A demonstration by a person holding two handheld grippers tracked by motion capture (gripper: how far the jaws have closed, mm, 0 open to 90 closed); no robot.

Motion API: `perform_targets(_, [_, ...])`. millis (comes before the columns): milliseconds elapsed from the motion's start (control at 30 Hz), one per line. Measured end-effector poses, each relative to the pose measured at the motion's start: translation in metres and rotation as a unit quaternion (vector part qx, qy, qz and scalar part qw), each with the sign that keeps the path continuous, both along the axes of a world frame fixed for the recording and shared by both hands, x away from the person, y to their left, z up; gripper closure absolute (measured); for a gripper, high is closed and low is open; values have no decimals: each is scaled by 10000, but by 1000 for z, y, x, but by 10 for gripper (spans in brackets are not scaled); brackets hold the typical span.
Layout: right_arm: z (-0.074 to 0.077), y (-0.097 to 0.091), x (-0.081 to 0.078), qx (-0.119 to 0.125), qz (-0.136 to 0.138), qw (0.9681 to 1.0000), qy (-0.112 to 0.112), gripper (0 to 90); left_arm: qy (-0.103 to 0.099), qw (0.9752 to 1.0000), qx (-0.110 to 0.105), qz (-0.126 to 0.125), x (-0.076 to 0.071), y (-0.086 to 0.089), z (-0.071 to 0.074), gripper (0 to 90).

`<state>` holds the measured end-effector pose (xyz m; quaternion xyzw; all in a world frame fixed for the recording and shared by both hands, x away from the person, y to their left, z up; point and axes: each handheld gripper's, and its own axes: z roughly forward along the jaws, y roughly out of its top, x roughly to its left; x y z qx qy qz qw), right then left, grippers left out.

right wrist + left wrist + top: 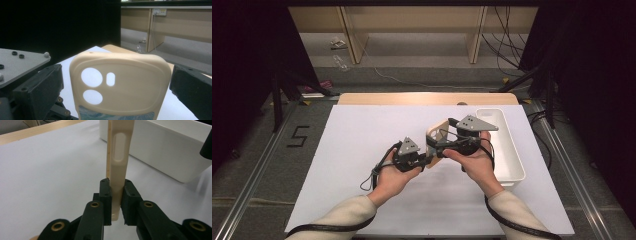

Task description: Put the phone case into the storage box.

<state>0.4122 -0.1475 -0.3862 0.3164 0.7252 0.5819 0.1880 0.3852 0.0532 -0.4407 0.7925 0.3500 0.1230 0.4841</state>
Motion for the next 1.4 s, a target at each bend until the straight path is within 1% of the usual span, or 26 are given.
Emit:
perform_targets(567, [-2, 2, 0, 9, -76, 10000, 25, 1, 8, 10000, 3, -47, -3, -5, 0, 798])
perform_targets(967, [-5, 4, -1, -57, -122, 9999, 31, 3, -2, 10000, -4, -63, -4, -6, 0, 798])
perform_targets(1033, [-5, 4, -1, -70, -118, 9999, 29, 13, -3, 10000, -4, -66, -4, -6, 0, 798])
perform_targets(1233, [-6, 3, -1, -101, -198, 9998, 14, 99, 24, 10000, -10, -78, -4, -6, -1, 798])
perform_targets(1400, [-5, 3, -2, -111, -228, 9997, 11, 106, 36, 9999, -22, -95, -4, -6, -1, 797])
